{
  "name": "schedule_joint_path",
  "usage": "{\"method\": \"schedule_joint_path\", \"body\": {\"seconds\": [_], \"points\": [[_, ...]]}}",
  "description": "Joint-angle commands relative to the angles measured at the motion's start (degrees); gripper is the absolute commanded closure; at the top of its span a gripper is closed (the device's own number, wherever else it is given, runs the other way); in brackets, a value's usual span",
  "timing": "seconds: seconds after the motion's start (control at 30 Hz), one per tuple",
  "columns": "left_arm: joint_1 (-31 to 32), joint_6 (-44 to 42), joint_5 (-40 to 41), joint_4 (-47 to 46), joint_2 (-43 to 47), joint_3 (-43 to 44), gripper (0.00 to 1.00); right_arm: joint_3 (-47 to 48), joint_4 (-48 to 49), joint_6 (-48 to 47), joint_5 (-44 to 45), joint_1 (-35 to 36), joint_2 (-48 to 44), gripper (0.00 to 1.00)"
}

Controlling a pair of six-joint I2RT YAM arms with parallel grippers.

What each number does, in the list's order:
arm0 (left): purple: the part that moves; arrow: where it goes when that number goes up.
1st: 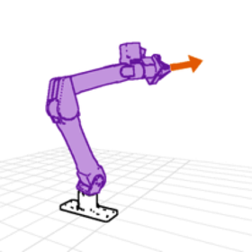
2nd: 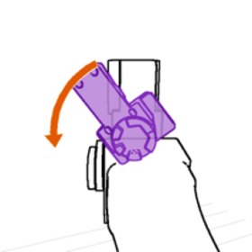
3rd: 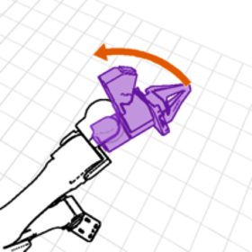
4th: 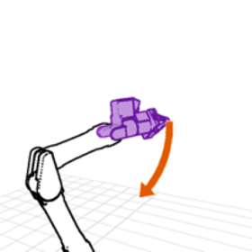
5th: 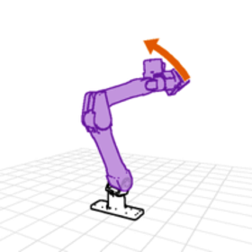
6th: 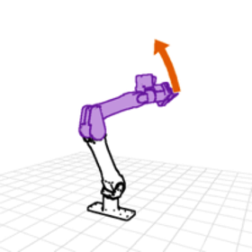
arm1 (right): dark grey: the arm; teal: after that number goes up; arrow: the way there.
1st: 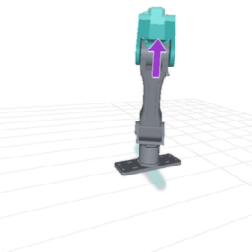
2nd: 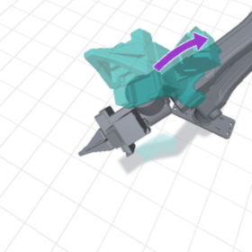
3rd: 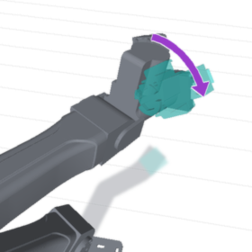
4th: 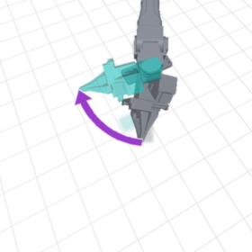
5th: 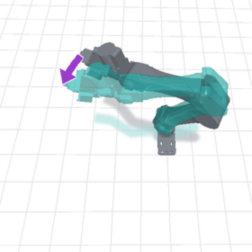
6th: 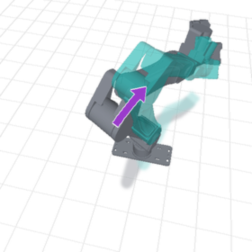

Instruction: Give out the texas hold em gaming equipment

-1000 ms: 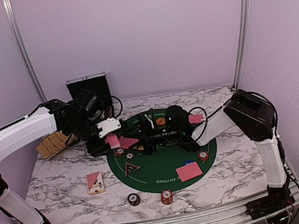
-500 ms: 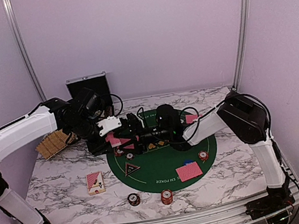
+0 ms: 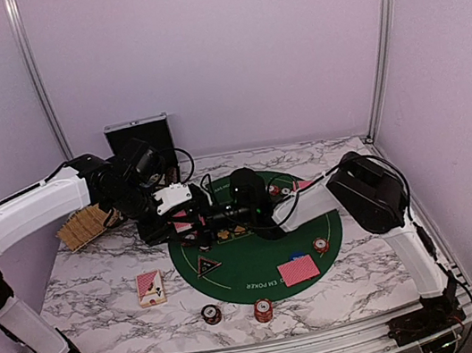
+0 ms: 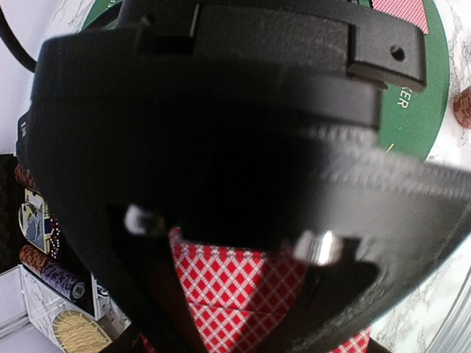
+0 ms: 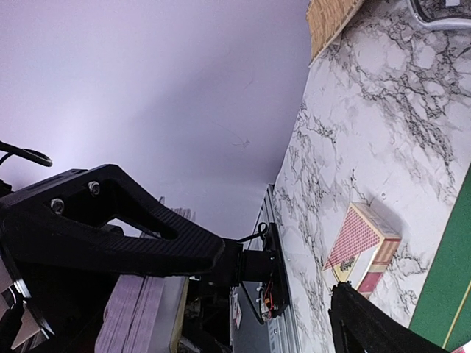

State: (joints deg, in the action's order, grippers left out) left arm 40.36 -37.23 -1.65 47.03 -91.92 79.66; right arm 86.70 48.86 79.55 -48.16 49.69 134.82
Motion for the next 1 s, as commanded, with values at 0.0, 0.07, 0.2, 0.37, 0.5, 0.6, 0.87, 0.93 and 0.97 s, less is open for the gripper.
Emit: {"method": "schedule_joint_path", "body": {"seconds": [0.0, 0.07, 0.2, 0.37, 0.5, 0.6, 0.87, 0.93, 0.97], "points": [[0.2, 0.4, -1.3, 0.7, -0.7, 1.9, 1.0, 4.6, -1.3, 0.7, -1.2, 1.2, 1.6, 0.09], [0.2, 0.5, -1.4, 0.7, -0.7, 1.8, 1.0, 6.1, -1.6, 0.8, -1.4, 1.5, 2.3, 0.09], [0.2, 0.5, -1.3, 0.7, -0.7, 1.6, 1.0, 7.9, -1.9, 1.3, -1.5, 1.8, 3.3, 0.09], [0.2, 0.4, -1.3, 0.7, -0.6, 1.6, 1.0, 9.6, -2.3, 1.8, -1.4, 1.9, 4.5, 0.09], [0.2, 0.5, -1.2, 0.7, -0.5, 1.6, 1.0, 9.5, -2.5, 2.1, -1.1, 1.9, 5.1, 0.11], [0.2, 0.5, -1.2, 0.7, -0.5, 1.6, 1.0, 9.1, -1.7, 3.0, -1.0, 1.9, 5.8, 0.15], [0.2, 0.3, -1.1, 0.7, -0.1, 1.3, 1.0, 4.5, -1.7, 2.2, 1.3, 0.3, 3.2, 0.23], [0.2, 0.4, -1.2, 0.7, 0.0, 1.2, 1.0, 3.0, -2.0, 1.5, 1.9, -0.3, 2.0, 0.24], [0.2, 0.3, -1.2, 0.7, 0.0, 1.2, 1.0, 2.3, -2.0, 1.3, 2.1, -0.6, 1.5, 0.25]]}}
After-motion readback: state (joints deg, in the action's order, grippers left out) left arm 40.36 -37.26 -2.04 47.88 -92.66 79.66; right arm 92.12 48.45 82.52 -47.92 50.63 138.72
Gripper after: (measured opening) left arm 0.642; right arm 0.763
